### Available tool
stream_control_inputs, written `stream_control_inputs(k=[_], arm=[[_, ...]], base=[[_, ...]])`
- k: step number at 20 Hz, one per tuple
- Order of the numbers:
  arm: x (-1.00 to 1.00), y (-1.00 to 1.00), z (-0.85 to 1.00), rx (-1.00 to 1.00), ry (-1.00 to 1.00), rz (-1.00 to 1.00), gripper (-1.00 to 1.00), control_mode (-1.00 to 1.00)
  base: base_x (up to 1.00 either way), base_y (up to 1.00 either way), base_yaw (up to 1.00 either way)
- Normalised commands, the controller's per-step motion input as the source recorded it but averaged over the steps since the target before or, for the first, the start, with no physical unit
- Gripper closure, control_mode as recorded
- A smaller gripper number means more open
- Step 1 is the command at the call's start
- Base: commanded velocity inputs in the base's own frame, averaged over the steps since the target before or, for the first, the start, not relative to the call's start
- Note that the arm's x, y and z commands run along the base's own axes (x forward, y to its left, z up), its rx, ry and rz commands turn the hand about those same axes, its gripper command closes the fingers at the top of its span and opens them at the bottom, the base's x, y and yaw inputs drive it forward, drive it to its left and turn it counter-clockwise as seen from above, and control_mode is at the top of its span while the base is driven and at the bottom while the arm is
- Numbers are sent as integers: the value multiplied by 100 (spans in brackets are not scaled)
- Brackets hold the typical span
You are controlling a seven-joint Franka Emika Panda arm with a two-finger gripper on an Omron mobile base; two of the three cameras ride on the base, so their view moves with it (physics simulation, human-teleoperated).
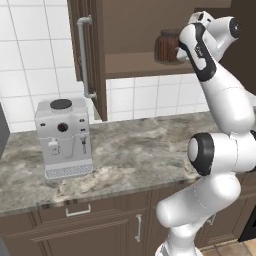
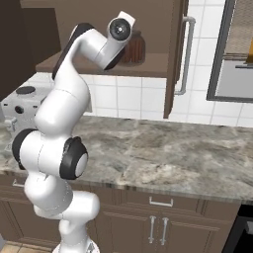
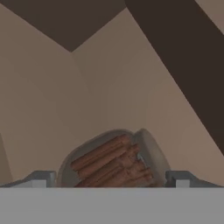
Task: Pick the candle and jar from the dining table and place them in the open cabinet. Close the cabinet after placing the objects.
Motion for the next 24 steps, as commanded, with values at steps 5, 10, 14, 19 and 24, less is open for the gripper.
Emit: stream_control_inputs(k=[5, 10, 14, 19, 24], arm=[[-50, 0, 0, -2, -6, 1, -100, -100], [-76, 15, -10, -13, -7, 8, -100, -100], [-78, 35, -36, -26, -5, 14, -100, -100], [-84, 29, -39, -33, -5, 23, -100, -100], [-68, 23, -43, -42, -1, 32, -100, -100]], base=[[0, 0, 0], [0, 0, 0], [0, 0, 0], [0, 0, 0], [0, 0, 0]])
